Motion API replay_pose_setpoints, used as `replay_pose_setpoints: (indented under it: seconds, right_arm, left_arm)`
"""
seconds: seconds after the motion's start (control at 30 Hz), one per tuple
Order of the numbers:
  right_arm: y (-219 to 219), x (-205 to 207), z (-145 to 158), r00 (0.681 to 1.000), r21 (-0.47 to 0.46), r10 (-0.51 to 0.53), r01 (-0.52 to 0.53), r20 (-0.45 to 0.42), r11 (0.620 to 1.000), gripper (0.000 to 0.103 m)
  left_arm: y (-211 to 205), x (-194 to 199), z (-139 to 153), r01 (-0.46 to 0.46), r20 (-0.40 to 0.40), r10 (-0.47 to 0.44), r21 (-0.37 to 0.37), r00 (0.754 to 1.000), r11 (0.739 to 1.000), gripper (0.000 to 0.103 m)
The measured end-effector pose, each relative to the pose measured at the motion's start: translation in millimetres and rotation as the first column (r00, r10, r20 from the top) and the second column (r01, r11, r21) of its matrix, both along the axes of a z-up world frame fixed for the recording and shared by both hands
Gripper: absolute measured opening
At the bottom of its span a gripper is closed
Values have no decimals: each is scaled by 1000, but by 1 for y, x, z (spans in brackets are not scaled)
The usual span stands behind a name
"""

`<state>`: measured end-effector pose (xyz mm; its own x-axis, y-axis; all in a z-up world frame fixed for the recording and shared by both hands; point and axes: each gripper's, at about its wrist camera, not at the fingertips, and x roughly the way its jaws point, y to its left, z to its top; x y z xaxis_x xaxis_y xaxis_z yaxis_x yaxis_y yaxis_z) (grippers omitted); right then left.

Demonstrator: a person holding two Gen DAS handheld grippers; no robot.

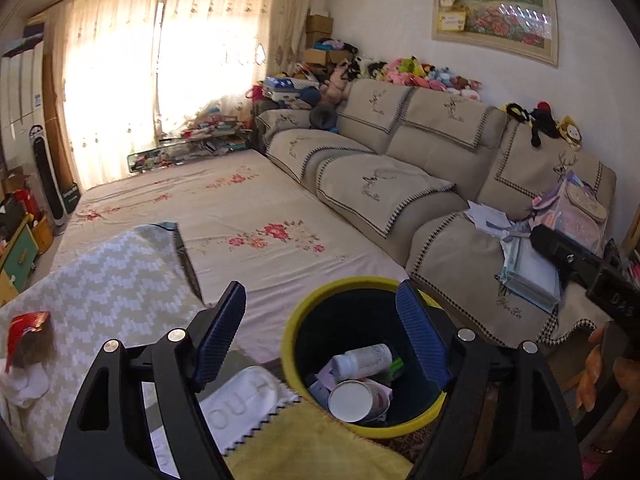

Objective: Collect trash
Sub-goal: 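Reach the right gripper to the red snack bag and grasp it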

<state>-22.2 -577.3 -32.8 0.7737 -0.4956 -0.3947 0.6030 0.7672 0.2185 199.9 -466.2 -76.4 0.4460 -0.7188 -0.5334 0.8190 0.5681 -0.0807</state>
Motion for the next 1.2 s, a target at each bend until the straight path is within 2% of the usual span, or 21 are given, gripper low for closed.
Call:
replay_pose_setpoints:
  seconds: [0.13,0.23,0.37,0.47,0.6,0.67,0.7,0.8,0.97,1.03,1.2]
  right_arm:
    - [27,40,4,993,20,113,-113,22,993,70]
    - [57,80,16,973,20,227,-228,38,973,70]
    - [106,142,33,931,5,365,-365,28,931,71]
    - [142,187,37,882,29,471,-471,5,882,71]
    - [194,249,27,794,87,603,-598,-69,797,71]
    - [219,279,14,746,146,655,-640,-116,755,71]
    - [229,292,6,727,167,673,-653,-138,739,71]
    - [257,324,-11,701,170,681,-660,-212,732,70]
    - [300,355,-30,655,30,650,-695,-385,718,69]
    - [303,357,-40,652,-13,630,-699,-422,715,69]
    - [302,370,-59,645,-30,611,-699,-459,715,61]
  left_arm:
    - [92,14,20,-153,34,156,-89,987,984,80]
    - [161,24,26,-285,71,295,-126,953,950,81]
    - [248,38,27,-457,121,475,-148,872,877,82]
    - [306,59,21,-568,104,586,-156,804,808,83]
    - [370,87,0,-683,63,698,-164,713,712,83]
    - [391,98,-14,-718,13,730,-171,683,675,83]
    - [398,103,-19,-726,-16,735,-168,678,667,83]
    - [407,110,-28,-727,-46,731,-165,680,666,83]
    - [403,102,-29,-718,13,728,-161,685,678,83]
    - [398,99,-30,-710,7,720,-158,694,686,83]
    - [398,99,-32,-704,-12,711,-158,703,693,83]
